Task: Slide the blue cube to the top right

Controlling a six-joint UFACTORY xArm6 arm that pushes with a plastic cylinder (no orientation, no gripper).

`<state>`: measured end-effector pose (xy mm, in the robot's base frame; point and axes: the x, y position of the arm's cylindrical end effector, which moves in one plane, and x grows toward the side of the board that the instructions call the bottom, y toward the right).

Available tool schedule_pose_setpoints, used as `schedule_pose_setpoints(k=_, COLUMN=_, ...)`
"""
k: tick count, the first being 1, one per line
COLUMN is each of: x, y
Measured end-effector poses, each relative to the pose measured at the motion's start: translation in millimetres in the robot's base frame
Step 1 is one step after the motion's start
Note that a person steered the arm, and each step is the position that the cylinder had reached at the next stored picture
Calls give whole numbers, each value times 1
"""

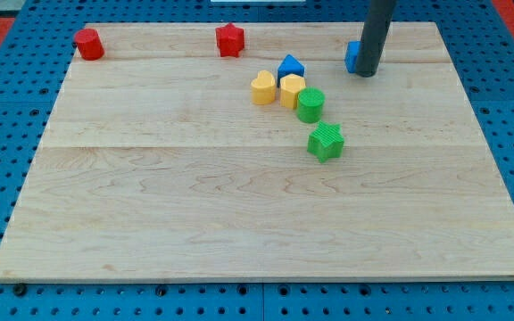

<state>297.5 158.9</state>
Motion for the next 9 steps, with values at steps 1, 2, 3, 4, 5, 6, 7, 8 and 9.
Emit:
schedule_pose_setpoints(k=1, x=2, y=-5)
schedule_pose_setpoints(k=2, x=3, y=-47)
schedule_pose_setpoints(k=3, x=-19, y=-59)
schedule_pose_setpoints(k=4, x=-34, y=-17)
schedule_pose_setpoints(k=5, x=-50, y=7)
schedule_pose_setpoints(k=6, x=-42, y=-17)
schedule_pose_setpoints(k=7, x=9, y=-22)
schedule_pose_setpoints(k=8, x=30, y=8)
schedule_pose_setpoints(k=9, x=8, y=21)
